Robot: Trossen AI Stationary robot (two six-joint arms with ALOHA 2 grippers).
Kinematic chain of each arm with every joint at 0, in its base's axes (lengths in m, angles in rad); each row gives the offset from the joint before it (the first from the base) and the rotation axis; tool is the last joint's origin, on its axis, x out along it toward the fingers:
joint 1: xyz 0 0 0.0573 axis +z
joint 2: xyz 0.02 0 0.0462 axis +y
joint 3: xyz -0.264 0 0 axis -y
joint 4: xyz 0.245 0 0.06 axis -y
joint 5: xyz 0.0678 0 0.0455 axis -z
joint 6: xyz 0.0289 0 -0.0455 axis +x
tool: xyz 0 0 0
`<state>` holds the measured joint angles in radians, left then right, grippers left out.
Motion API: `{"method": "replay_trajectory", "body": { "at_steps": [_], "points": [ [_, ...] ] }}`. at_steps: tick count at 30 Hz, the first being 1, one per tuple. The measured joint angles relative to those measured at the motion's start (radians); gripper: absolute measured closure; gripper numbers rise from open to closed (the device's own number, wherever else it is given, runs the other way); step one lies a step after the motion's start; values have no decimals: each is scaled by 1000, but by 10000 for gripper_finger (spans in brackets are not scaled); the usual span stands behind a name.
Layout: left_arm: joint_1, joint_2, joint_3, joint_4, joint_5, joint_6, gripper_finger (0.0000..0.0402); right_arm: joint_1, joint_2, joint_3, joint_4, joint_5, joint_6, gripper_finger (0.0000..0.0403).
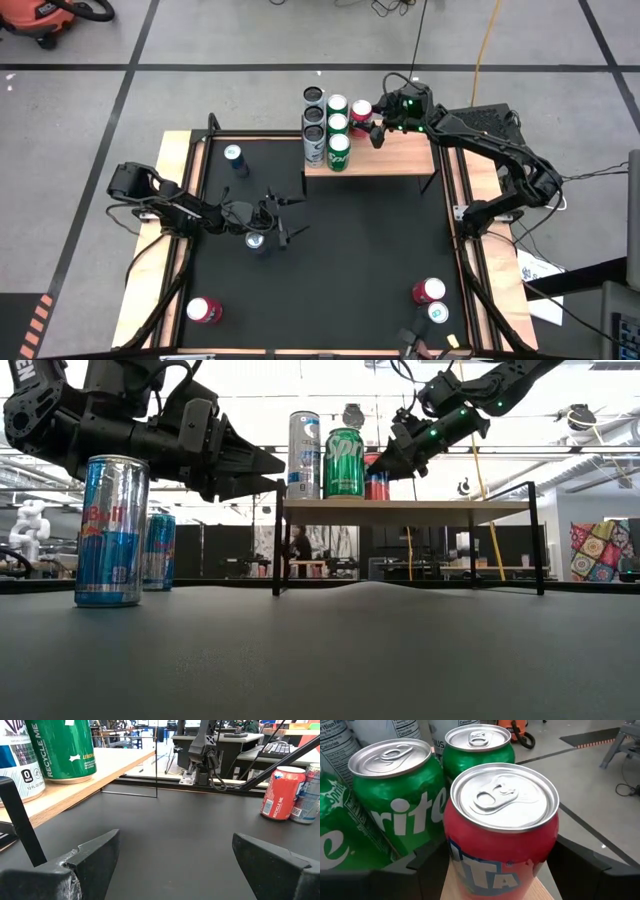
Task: Place canned beverage on shelf
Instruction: Put the top red soda can on the shelf
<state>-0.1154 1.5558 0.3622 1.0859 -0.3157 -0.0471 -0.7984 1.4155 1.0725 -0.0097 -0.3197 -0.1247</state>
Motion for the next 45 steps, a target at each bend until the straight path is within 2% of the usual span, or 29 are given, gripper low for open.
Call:
{"method": "replay_trajectory", "body": {
  "at_steps": [17,28,34,42,45],
  "points": [
    [0,0,0,-2,0,8,22,-7,-2,0,-16,-8,-52,98],
    [19,1,-1,-1,1,9,22,-8,-69,-4,-18,-11,-46,97],
    [25,2,-2,2,5,3,22,-8,-31,-5,-23,-22,-47,97],
    [29,2,-2,4,6,3,22,-44,19,-4,54,-28,-72,96],
    [29,2,-2,4,6,3,22,-56,33,-2,69,-67,-71,95]
  ]
}}
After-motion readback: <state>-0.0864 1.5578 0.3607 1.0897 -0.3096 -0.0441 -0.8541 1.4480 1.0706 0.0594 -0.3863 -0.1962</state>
